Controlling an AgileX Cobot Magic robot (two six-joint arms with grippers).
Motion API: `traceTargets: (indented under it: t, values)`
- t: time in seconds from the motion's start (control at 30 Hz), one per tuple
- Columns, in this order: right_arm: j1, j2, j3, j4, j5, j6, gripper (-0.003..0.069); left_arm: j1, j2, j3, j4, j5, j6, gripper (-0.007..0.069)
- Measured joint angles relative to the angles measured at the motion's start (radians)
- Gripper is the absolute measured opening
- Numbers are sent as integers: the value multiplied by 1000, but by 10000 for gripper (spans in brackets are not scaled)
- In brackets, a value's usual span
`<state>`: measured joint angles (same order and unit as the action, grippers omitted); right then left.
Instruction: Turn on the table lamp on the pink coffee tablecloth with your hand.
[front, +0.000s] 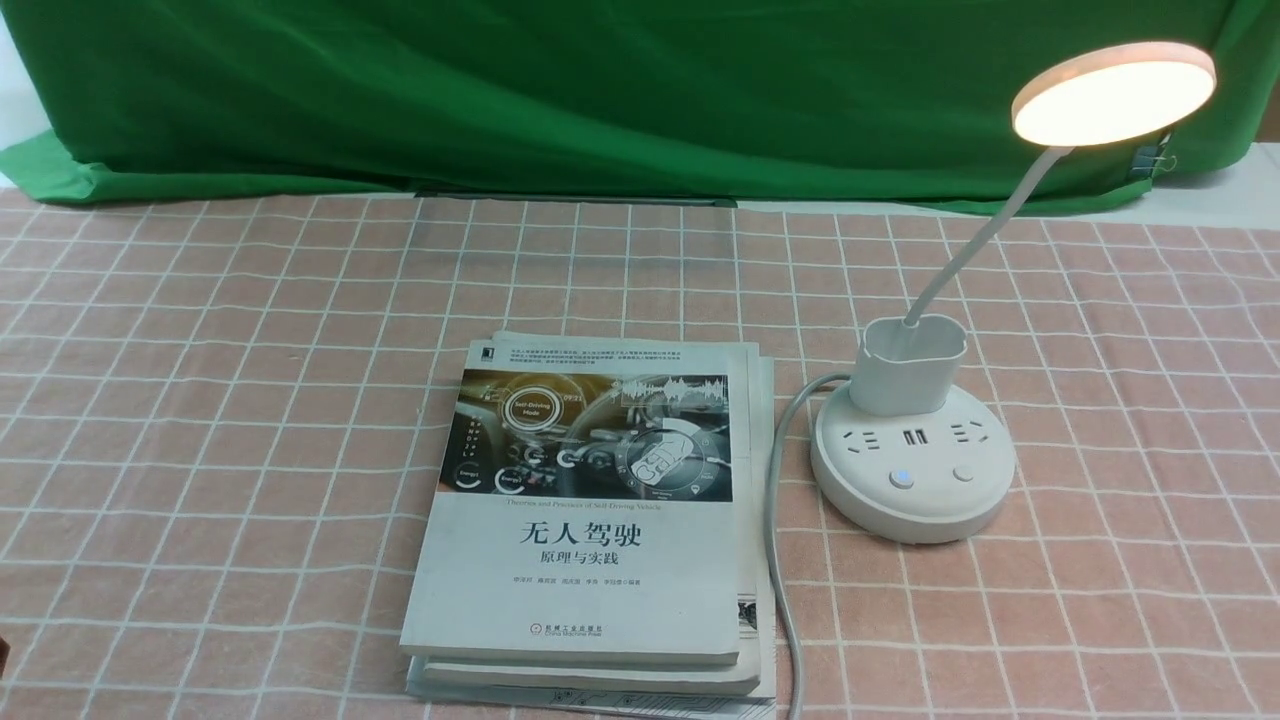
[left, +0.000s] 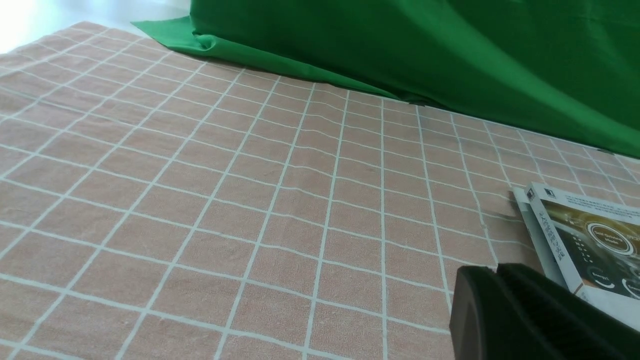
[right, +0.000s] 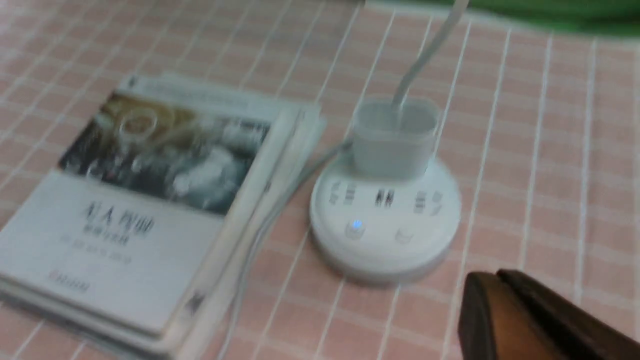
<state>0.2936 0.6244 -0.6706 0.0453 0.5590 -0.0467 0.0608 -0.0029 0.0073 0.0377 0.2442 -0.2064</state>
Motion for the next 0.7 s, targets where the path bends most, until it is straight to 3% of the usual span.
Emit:
traceTargets:
  t: [0.2, 0.37, 0.7]
  values:
    - [-160, -295, 359, -7, -234, -50, 27, 0, 0, 0, 0, 0, 0, 19]
    - [-208, -484, 623, -7, -340, -55, 27, 0, 0, 0, 0, 0, 0, 19]
    - [-213, -623, 678, -10, -309, -79, 27, 0, -1, 0, 0, 1, 0, 19]
